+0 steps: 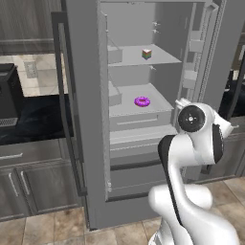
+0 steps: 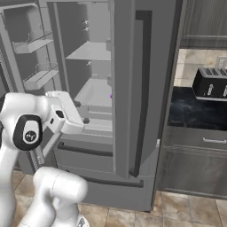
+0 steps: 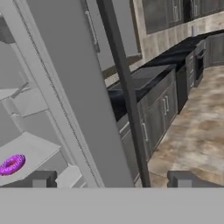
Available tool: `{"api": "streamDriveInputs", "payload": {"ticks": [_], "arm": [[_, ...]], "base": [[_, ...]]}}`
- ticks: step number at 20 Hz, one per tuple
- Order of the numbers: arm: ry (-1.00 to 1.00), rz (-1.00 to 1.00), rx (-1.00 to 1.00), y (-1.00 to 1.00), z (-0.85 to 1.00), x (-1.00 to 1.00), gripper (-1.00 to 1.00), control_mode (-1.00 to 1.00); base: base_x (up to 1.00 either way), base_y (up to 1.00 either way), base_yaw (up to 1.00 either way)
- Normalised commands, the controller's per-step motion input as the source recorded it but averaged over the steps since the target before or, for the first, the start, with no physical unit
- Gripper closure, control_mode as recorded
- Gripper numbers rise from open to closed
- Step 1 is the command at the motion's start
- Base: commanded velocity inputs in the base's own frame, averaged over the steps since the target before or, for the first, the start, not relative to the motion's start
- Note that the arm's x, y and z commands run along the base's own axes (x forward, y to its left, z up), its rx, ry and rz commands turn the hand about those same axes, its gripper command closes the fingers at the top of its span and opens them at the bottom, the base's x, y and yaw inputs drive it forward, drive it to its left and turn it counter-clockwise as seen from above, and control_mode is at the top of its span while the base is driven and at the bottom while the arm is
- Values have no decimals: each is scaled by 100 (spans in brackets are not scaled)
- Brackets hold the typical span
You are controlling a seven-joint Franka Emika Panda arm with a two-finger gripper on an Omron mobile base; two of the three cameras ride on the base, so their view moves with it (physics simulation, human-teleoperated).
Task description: Take the cake and donut from the fridge and place them on the empty tray on the dining counter.
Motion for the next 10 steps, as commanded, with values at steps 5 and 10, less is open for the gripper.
{"api": "streamDriveInputs", "payload": {"ticks": [5,10], "arm": [[-10,0,0,-2,-16,40,-100,-100],[-5,0,0,-13,-21,34,-100,-100]], "base": [[0,0,0],[0,0,0]]}}
